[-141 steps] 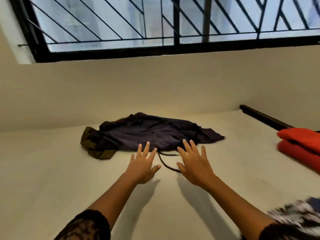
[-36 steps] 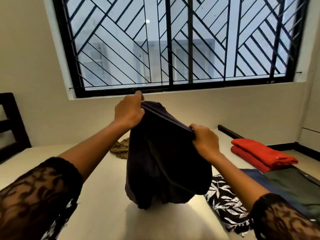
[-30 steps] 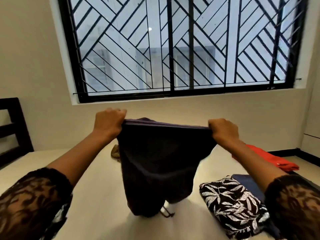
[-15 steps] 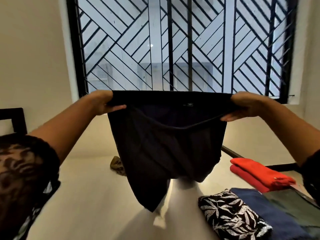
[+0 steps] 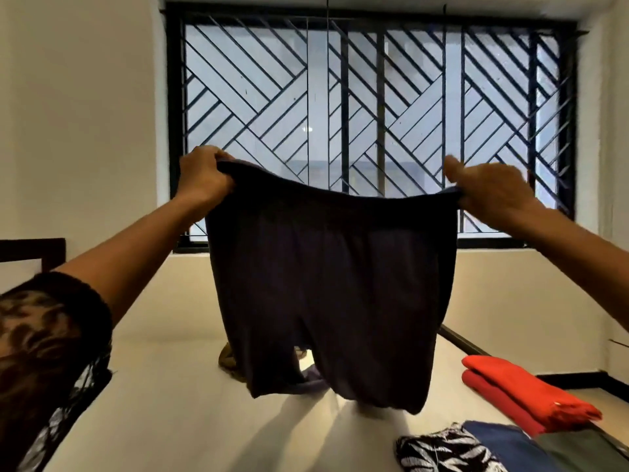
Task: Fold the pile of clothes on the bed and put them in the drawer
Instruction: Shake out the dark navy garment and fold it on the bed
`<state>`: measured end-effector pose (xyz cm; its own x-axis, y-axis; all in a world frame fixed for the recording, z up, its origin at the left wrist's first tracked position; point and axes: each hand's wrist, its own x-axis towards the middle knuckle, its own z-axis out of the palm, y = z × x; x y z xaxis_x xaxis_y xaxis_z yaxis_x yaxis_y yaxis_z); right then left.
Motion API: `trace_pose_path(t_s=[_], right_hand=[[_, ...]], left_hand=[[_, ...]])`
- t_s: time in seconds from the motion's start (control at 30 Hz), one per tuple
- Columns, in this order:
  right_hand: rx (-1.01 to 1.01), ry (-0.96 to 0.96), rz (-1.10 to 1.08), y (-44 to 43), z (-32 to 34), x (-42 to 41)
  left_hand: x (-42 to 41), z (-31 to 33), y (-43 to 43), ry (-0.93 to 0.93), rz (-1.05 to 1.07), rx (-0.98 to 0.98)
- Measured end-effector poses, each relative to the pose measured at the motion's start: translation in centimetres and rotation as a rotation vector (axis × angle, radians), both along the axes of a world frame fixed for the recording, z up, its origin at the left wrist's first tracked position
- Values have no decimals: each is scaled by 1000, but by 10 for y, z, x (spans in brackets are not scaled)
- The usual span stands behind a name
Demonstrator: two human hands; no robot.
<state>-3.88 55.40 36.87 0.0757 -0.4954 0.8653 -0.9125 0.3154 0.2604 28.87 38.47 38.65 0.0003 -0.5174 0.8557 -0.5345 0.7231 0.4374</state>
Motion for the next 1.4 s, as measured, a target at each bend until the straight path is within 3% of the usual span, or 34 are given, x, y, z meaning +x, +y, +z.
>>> trace_pose_path(t_s=[0.1,0.17,0.33,0.53,0.77,0.83,0.9,1.0,1.1,1.2,1.27,1.4], right_hand=[[39,465,154,-5,-10,-3],[80,642,185,-8,-14,-7],[112,608,226,-19,-18,-6],[107,757,188,-40,-41,-30],[174,458,220,-67,-76,-38],[202,221,72,-71,-87,-40],[329,-176,-50,-74,-99,-28],[361,-583,270,-87,-119,20],[419,-901,651,-100,-140,77],[510,-1171,892,-112,-157,124],[450,-1207,972,-118,-166,143],[136,-1184,899,-125,-176,149]], left_hand=[[3,-1,1,-6,157,-54],[4,-1,0,5,297,-76],[-5,2,-15,145,277,-111],[-19,13,-19,279,132,-130],[-27,18,-24,336,175,-176],[-21,20,-23,391,198,-147],[-17,21,-22,374,204,-153],[-21,20,-17,272,194,-218],[-32,18,-8,230,186,-234],[-37,18,-1,211,203,-220],[-38,19,3,215,235,-202],[-28,24,9,244,318,-187]])
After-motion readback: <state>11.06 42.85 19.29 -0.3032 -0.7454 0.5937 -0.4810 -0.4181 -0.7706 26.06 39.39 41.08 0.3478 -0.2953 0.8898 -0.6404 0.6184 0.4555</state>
